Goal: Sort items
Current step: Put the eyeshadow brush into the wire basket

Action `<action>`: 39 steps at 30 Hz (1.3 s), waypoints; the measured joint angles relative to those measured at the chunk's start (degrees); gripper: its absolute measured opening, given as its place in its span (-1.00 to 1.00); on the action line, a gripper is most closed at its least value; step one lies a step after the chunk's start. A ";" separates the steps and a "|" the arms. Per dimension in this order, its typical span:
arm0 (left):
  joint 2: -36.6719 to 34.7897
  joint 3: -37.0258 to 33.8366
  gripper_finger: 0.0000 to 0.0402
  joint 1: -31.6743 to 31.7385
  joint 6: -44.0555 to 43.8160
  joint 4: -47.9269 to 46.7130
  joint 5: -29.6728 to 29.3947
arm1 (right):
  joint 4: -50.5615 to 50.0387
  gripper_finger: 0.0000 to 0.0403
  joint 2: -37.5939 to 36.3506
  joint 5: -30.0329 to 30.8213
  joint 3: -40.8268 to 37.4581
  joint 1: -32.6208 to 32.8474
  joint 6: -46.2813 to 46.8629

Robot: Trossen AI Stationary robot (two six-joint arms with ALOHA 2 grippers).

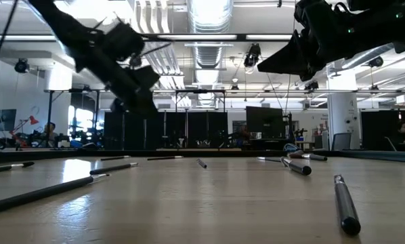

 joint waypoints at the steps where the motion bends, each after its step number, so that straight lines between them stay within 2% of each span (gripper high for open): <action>1: 1.82 1.52 -0.99 0.48 0.50 -0.08 -0.09 | -0.01 -0.96 0.00 0.00 0.00 0.00 0.00; 4: 6.47 5.99 -0.91 2.57 1.76 -0.68 -0.63 | -0.05 -0.96 0.00 0.00 -0.13 0.02 -0.02; 12: 18.30 14.61 -0.51 8.94 3.40 -5.27 -1.01 | -0.08 -0.96 0.00 0.02 -0.44 0.02 0.00; 18: 23.50 17.01 -0.43 10.34 4.46 -5.45 1.71 | -0.05 -0.96 0.02 0.03 -0.50 0.02 0.00; 24: 25.09 17.16 -0.51 11.14 4.59 -6.81 1.77 | -0.04 -0.96 0.02 0.05 -0.52 0.02 0.00; 32: 24.97 16.77 -0.94 11.69 6.42 -10.24 1.70 | -0.05 -0.96 0.02 0.09 -0.52 0.02 0.00; 39: 22.39 16.56 -0.98 11.33 8.11 -16.82 3.97 | -0.03 -0.96 0.02 0.19 -0.52 0.02 0.00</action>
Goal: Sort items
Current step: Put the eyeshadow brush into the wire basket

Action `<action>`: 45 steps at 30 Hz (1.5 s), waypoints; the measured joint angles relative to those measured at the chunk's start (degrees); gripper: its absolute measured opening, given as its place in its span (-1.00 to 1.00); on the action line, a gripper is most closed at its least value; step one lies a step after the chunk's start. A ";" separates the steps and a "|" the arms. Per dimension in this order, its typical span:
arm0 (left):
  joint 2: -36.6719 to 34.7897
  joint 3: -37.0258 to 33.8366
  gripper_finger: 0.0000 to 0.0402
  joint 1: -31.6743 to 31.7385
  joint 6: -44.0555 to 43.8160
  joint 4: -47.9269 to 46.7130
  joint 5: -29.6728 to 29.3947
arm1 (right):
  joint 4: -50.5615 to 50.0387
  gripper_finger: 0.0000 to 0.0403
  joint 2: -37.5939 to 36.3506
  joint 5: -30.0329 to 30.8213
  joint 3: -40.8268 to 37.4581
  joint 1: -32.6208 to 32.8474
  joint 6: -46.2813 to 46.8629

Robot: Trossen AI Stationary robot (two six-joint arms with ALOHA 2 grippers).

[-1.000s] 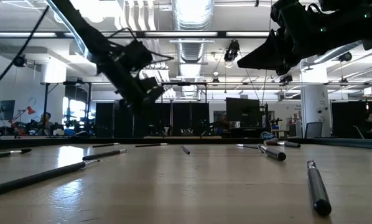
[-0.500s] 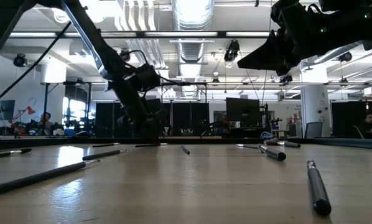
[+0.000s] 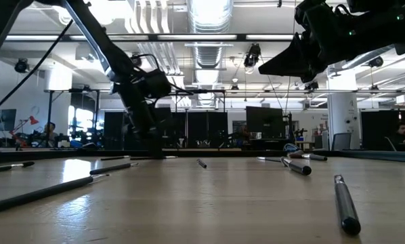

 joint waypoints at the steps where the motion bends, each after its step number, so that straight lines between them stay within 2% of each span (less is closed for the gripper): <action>1: -0.96 -0.20 -0.98 -0.20 0.28 -1.42 0.32 | -0.02 -0.96 0.00 0.01 0.00 0.00 0.00; 7: -7.82 -3.15 -0.99 -1.90 0.29 -1.40 3.04 | -0.01 -0.96 0.00 0.01 0.00 0.00 0.02; 11: -12.34 -7.60 -1.00 -3.80 -0.74 0.05 3.59 | -0.02 -0.96 0.00 0.01 -0.09 0.00 0.07; 16: -18.54 -13.13 -1.00 -6.80 -2.34 5.73 5.24 | 0.23 -0.96 0.00 0.25 -0.11 0.00 0.47; 22: -25.75 -20.36 -1.00 -11.53 -7.47 21.54 10.02 | 2.50 -0.96 0.03 0.12 -0.11 -1.05 6.81; 27: -29.48 -25.52 -1.00 -17.03 -11.11 37.27 10.88 | 8.66 -0.94 1.56 -2.58 -0.11 -2.71 10.82; 31: -30.50 -26.96 -1.00 -20.85 -11.73 45.53 10.62 | 19.49 -0.82 6.52 -7.08 0.42 -3.95 11.23; 35: -30.45 -26.81 -1.00 -23.46 -11.82 51.28 10.44 | 28.63 -0.63 13.10 -7.82 2.69 -5.51 11.94; 39: -30.26 -25.99 -1.00 -24.97 -11.46 52.59 10.17 | 31.98 -0.45 18.60 -7.68 7.09 -7.30 12.28; 45: -30.42 -25.27 -1.00 -25.69 -10.73 53.58 10.17 | 31.59 -0.27 23.79 -7.74 14.18 -9.30 11.82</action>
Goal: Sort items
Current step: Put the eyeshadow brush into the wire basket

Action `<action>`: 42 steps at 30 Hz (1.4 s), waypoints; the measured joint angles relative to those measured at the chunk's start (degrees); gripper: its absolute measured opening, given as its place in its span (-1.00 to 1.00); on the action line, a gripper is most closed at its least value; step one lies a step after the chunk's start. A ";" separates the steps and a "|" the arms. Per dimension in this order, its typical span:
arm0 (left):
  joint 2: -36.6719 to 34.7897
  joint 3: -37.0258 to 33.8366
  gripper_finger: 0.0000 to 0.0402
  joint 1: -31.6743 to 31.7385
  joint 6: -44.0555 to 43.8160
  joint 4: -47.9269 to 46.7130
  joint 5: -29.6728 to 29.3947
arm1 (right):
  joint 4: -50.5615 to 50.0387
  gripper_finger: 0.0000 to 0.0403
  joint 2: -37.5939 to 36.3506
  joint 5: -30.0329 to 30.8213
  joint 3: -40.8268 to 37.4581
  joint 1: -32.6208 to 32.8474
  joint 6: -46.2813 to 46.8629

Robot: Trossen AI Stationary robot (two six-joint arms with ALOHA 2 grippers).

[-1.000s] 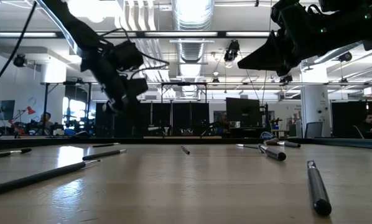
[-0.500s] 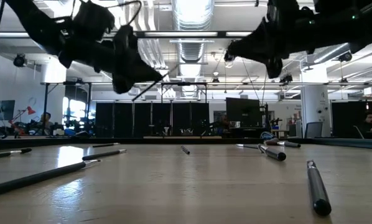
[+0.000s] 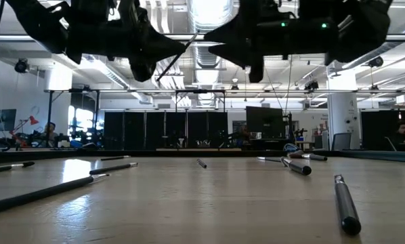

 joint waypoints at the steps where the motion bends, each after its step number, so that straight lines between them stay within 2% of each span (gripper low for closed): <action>1: -0.01 0.11 -1.00 0.00 0.09 0.10 0.01 | -0.03 -0.26 0.43 0.02 0.54 -0.48 0.08; 10: -0.01 0.13 -1.00 -0.21 1.01 0.70 0.19 | -0.44 -0.28 1.46 -4.20 5.41 -3.85 0.34; 16: -0.01 0.72 -0.99 -0.22 2.00 0.83 -0.09 | -6.31 -0.38 1.46 -8.76 9.67 -6.32 0.51; 20: -0.06 0.91 -0.99 -0.27 2.23 1.00 0.51 | -6.37 -0.54 1.46 -10.54 10.82 -6.20 -0.96; 26: -0.06 0.91 -0.99 -0.26 2.34 0.83 0.37 | -8.35 -0.92 1.41 -11.84 10.85 -6.22 -1.35; 29: -0.06 0.85 -0.99 -0.26 2.16 -0.18 0.47 | -15.58 -0.94 0.22 -14.14 10.71 -6.22 -1.60; 33: -0.19 -0.29 -0.99 -0.41 2.14 -0.45 0.15 | -32.01 -0.95 -4.67 -14.87 10.76 -5.38 -1.72; 37: -0.17 -3.00 -1.00 -1.10 2.14 -0.09 -0.03 | -45.73 -0.95 -9.50 -14.53 10.73 -2.38 -2.26; 42: -0.17 -6.06 -1.00 -2.31 1.07 0.62 -0.28 | -56.50 -0.95 -11.94 -14.51 10.73 2.77 -1.62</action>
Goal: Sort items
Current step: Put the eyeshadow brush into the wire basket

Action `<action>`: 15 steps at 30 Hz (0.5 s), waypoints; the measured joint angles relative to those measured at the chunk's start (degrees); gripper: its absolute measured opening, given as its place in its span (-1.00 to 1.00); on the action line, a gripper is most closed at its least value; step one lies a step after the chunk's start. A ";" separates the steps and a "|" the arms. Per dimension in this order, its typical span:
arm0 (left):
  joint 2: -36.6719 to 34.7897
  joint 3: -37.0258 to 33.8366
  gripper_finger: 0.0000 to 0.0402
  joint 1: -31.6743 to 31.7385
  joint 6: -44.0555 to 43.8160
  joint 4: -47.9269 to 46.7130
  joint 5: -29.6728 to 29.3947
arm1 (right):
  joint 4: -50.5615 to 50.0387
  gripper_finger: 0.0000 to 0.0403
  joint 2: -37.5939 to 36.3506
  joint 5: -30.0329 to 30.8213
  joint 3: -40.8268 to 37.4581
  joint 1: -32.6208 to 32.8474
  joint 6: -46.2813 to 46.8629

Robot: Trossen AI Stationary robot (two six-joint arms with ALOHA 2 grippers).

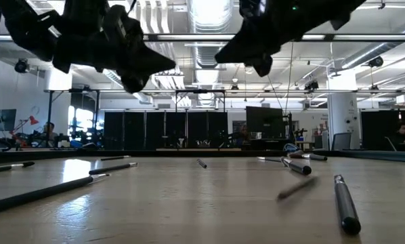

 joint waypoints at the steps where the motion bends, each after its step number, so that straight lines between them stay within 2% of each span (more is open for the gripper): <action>1: 0.01 -0.40 -1.00 -0.34 -0.02 0.02 -0.05 | -1.77 -0.95 -0.04 0.00 0.00 1.00 0.64; 6: 0.04 -1.74 -1.00 -2.93 -0.17 0.23 -0.06 | -9.83 -0.90 0.54 -1.26 -0.03 5.86 1.93; 15: 0.07 -2.41 -1.00 -9.59 -0.13 -0.08 -1.51 | -23.29 -0.54 1.89 -4.52 -0.04 14.35 3.25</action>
